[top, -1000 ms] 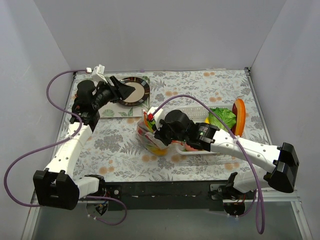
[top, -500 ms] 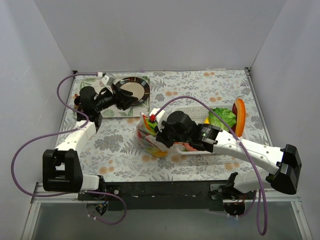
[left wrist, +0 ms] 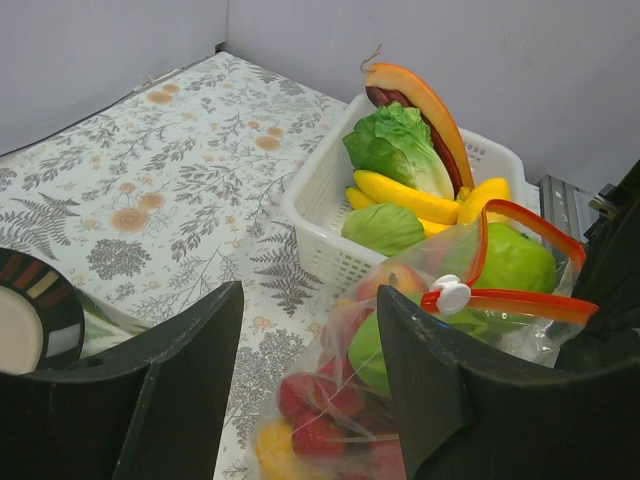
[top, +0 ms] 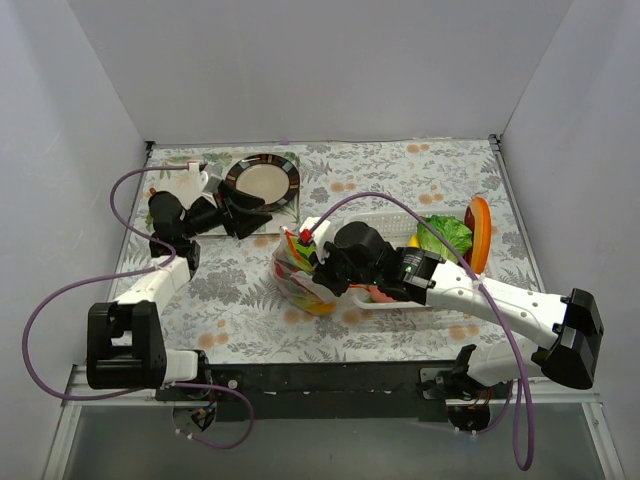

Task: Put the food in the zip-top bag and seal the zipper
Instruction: Zip the zipper food storage bag at the center of the board.

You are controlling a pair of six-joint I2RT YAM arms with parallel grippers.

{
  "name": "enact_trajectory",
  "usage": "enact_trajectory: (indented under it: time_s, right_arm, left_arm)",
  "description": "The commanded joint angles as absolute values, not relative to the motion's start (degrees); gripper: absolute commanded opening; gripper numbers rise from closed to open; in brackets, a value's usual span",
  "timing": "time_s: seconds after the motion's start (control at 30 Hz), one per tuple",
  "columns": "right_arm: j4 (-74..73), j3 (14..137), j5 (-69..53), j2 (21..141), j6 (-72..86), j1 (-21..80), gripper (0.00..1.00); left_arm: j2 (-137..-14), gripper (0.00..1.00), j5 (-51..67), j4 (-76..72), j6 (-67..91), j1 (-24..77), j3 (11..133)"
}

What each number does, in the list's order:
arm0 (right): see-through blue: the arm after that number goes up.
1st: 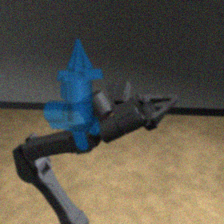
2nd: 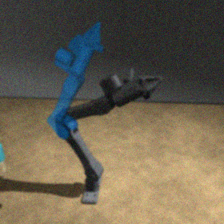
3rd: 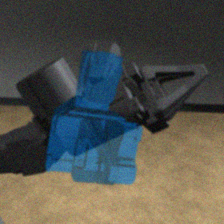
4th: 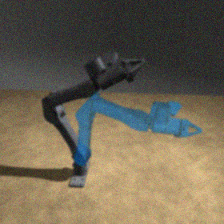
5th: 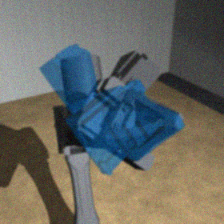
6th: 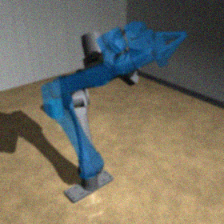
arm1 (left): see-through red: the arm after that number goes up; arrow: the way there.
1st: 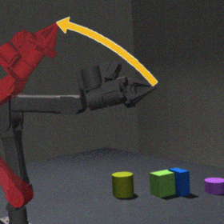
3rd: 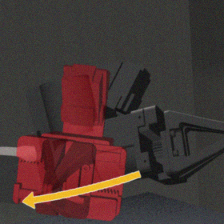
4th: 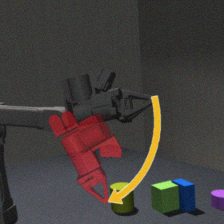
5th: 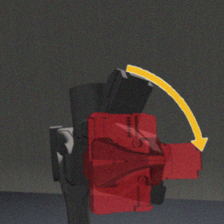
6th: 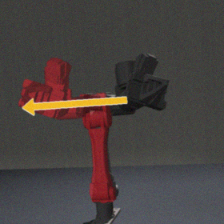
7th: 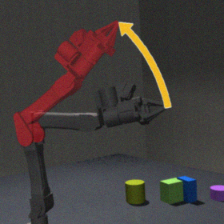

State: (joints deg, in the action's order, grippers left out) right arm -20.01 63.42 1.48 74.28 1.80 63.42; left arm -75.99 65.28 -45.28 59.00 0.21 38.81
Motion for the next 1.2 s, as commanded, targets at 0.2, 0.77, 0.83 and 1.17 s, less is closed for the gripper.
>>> enact_trajectory:
  time_s: [0.2,0.77,0.83,1.17]
  right_arm:
    - [-20.3,62.1,-1.1,70.8,3.3,61.4,0.01]
    - [-19.9,60.4,-1.8,69.6,3.9,60.9,0.01]
    - [-20.0,60.4,-1.8,69.7,3.9,60.9,0.01]
    - [-20.2,60.2,-1.3,69.9,4.0,60.6,0.01]
  left_arm:
    - [-70.7,0.55,66.2,-31.3,46.2,3.9,39.4]
    - [-72.1,0.55,63.1,-33.5,47.1,9.2,39.5]
    - [-72.3,0.55,63.2,-34.1,47.8,9.4,39.7]
    - [-74.3,0.56,63.5,-35.4,48.9,11.3,40.3]
